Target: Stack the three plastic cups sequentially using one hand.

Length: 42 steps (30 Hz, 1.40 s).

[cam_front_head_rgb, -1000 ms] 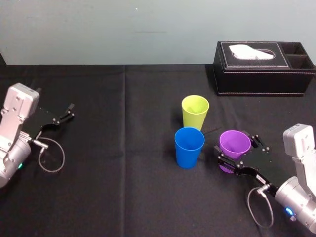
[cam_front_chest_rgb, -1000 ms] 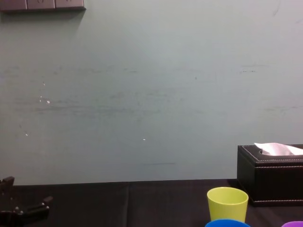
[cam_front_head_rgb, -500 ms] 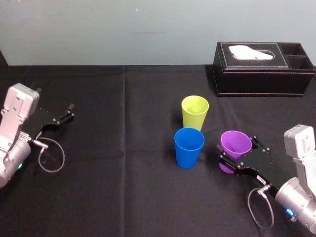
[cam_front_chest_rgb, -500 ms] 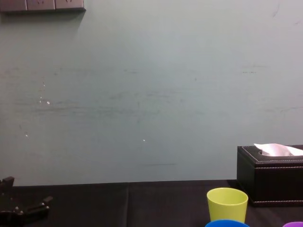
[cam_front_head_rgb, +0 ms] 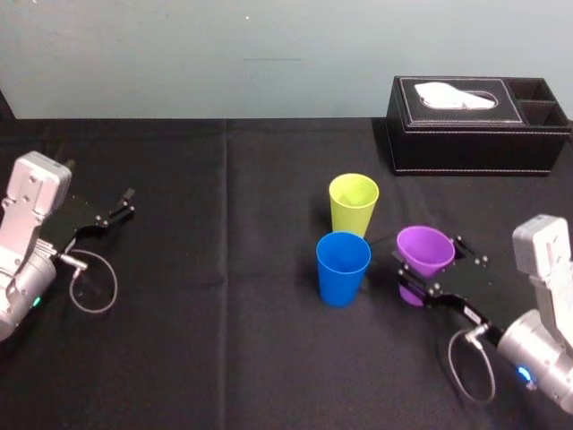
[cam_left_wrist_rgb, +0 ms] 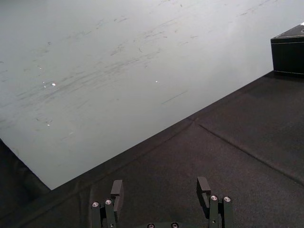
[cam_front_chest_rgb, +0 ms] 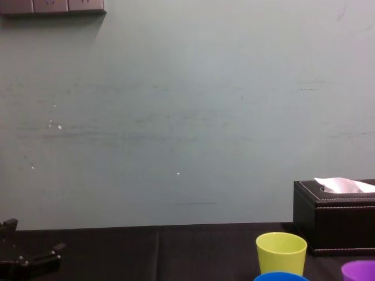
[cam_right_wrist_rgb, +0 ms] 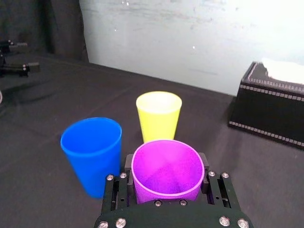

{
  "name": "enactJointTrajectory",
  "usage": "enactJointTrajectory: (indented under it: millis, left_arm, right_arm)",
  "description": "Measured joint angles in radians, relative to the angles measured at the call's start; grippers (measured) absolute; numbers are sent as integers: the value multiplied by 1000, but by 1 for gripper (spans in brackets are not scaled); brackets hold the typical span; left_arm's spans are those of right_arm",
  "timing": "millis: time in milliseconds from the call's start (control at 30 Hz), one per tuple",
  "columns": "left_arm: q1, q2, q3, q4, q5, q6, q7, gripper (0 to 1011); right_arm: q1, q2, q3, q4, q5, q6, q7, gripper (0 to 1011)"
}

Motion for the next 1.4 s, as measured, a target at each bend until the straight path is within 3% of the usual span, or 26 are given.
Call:
enactJointTrajectory:
  millis: [200, 567, 667, 967, 1400]
  left_arm:
    - [0, 0, 0, 0, 0, 0, 0, 1011]
    - [0, 0, 0, 0, 0, 0, 0, 1011]
    - [0, 0, 0, 0, 0, 0, 0, 1011]
    - [0, 0, 0, 0, 0, 0, 0, 1011]
    - [0, 0, 0, 0, 0, 0, 0, 1011]
  right_arm:
    - [40, -14, 4, -12, -12, 27, 5, 742]
    - [195, -64, -5, 26, 15, 79, 35, 742]
    - [256, -84, -17, 65, 31, 92, 42, 742]
    - [367, -126, -64, 171, 47, 89, 64, 741]
    - [461, -155, -121, 302, 18, 48, 83, 742]
